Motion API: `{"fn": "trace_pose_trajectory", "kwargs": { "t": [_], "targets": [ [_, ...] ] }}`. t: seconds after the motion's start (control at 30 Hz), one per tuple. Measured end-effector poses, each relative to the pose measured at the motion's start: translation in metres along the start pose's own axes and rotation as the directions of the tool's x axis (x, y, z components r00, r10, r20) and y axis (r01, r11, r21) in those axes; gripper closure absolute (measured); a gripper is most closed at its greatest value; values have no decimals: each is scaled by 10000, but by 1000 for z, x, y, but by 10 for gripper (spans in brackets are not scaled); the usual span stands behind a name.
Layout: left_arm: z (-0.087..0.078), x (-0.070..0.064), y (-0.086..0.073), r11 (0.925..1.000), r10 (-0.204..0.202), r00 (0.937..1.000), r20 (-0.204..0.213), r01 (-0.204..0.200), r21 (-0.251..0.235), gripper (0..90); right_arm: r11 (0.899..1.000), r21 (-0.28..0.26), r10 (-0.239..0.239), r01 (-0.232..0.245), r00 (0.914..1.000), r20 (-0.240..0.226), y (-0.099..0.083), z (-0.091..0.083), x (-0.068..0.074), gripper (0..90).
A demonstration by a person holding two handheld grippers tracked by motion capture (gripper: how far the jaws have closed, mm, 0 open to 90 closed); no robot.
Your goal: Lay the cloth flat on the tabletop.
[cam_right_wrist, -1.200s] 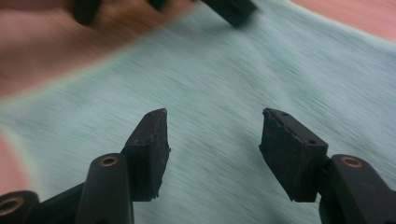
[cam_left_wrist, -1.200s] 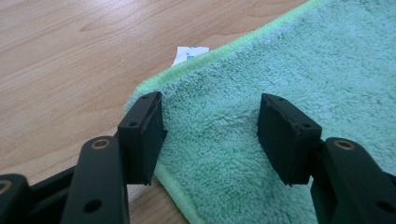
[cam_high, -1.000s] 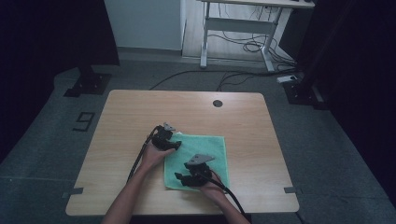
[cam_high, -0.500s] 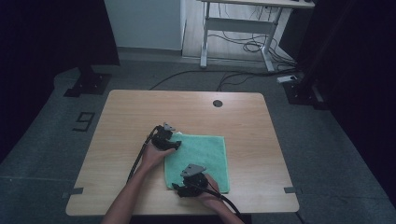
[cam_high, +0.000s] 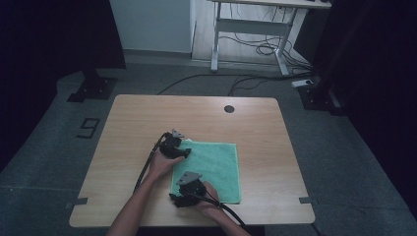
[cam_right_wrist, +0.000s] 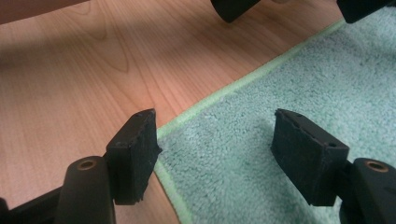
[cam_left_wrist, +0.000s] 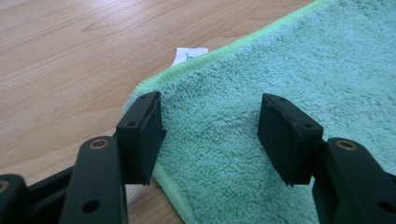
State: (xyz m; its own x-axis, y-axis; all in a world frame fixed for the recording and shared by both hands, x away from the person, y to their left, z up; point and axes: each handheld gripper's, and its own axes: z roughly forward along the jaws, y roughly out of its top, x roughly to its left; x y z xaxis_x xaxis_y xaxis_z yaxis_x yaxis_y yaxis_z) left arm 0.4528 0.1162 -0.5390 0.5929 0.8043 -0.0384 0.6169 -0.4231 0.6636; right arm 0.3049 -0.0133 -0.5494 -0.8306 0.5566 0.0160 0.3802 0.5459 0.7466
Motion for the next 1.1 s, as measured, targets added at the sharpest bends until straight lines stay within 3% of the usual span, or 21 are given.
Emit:
{"fn": "trace_pose_trajectory", "kwargs": {
  "t": [0.3, 0.5, 0.67, 0.83, 0.9, 1.0, 1.1],
  "targets": [
    [-1, -3, -1, 10000, -5, 10000, -79, 5, 58, 389, 9998, -42, -208, 208, 9998, 17, -9, -8, 5, 314],
    [-3, -3, -3, 10000, -13, 10000, -21, 13, 63, 379, 9987, -215, 440, -453, 9973, -581, -10, -10, -1, 317],
    [-4, -3, -4, 10000, -34, 10000, 51, 34, 28, 380, 9985, -297, 441, -463, 9965, -706, -13, -16, -2, 317],
    [-6, -1, -4, 9998, -18, 10000, 38, 18, -191, 394, 9935, -866, 699, -735, 9966, -443, -8, -24, -12, 319],
    [-4, 1, -3, 9999, -3, 10000, -33, 3, -147, 396, 9939, -866, 683, -682, 9977, -29, -6, -24, -18, 319],
    [-2, 5, -3, 9998, -159, 9999, 11, 159, -141, 399, 9936, -590, 976, -962, 9950, 213, -9, -19, -28, 319],
    [-1, 7, -2, 9998, -138, 9999, 45, 139, -142, 399, 9970, -128, 768, -763, 9961, 427, -14, -16, -30, 316]
  ]
}}
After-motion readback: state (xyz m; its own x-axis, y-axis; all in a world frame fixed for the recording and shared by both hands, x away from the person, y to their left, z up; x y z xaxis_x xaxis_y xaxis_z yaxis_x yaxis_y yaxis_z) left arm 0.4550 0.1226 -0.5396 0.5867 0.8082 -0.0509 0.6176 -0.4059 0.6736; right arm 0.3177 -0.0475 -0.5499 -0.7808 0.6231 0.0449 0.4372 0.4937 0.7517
